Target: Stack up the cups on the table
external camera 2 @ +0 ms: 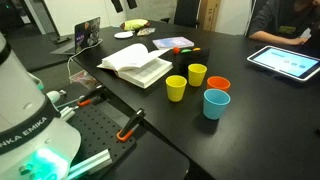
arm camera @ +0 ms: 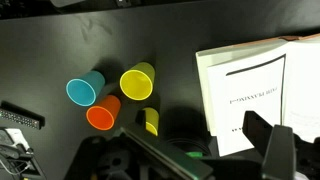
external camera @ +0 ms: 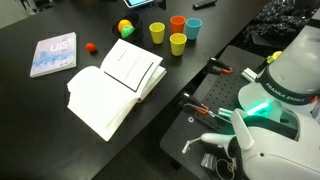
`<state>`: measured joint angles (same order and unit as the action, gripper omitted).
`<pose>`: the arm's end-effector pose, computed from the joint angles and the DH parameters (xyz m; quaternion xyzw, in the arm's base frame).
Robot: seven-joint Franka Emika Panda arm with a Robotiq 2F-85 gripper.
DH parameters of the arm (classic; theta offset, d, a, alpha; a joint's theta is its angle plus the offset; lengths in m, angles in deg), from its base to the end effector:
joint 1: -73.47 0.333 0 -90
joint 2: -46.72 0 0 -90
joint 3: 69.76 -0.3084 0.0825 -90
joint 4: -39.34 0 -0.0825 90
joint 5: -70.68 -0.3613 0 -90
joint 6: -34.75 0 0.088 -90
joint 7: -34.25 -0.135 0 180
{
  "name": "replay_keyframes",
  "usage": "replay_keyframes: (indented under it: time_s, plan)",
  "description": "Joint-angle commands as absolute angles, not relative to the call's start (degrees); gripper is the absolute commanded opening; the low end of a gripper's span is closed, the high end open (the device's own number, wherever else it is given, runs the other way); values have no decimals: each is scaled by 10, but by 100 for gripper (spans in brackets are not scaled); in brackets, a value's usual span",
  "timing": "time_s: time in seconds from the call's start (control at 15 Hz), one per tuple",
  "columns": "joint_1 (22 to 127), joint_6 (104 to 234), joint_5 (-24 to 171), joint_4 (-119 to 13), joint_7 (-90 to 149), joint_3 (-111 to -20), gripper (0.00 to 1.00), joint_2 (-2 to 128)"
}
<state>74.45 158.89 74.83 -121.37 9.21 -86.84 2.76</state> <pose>0.3008 0.0802 0.3935 0.9869 -0.0760 0.0920 0.1089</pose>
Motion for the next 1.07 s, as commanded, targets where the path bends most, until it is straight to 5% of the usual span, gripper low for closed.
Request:
replay_keyframes:
  time_s: [0.0,1.0]
  plan:
    - [748,1587,751,-1213,90,-865,100,29]
    - [652,1712,813,-1194,86,-814,100,175]
